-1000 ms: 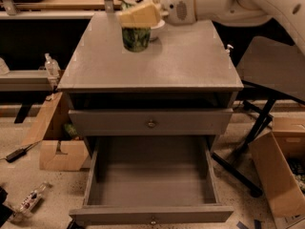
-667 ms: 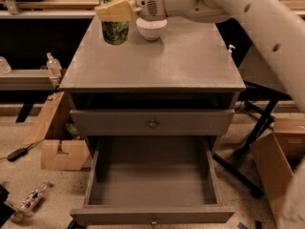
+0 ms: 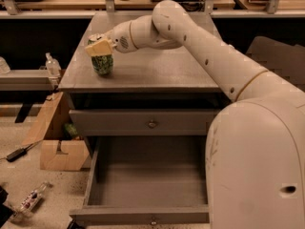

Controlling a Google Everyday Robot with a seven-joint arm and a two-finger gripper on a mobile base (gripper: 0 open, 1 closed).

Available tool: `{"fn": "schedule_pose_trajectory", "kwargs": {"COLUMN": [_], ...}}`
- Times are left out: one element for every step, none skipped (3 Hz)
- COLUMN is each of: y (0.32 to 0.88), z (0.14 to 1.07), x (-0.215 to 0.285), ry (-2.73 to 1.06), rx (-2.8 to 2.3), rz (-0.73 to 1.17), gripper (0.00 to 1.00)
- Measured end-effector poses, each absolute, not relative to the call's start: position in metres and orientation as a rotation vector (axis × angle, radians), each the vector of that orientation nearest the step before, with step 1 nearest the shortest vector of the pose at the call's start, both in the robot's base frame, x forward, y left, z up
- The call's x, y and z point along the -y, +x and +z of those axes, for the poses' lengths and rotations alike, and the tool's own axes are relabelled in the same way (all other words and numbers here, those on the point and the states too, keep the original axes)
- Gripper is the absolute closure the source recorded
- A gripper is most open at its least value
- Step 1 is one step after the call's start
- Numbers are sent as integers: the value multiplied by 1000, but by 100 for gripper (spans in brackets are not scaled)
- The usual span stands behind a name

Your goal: Pick green can from middle drawer and place on counter

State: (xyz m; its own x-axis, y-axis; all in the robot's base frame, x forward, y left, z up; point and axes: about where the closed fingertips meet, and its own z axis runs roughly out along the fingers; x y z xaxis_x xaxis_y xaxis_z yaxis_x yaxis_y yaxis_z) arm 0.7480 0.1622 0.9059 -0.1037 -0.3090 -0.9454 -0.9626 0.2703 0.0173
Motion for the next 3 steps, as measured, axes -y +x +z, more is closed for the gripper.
{"fn": "schedule_pose_trajectory", "kwargs": {"y": [746,744,744], "z": [910,908,907], "x": [-163,-168,-170], "ry": [-1203,-1207,-1210], "rx": [-1597,-1597,-1596], "rz": [881,887,891], "gripper": [76,45,22]}}
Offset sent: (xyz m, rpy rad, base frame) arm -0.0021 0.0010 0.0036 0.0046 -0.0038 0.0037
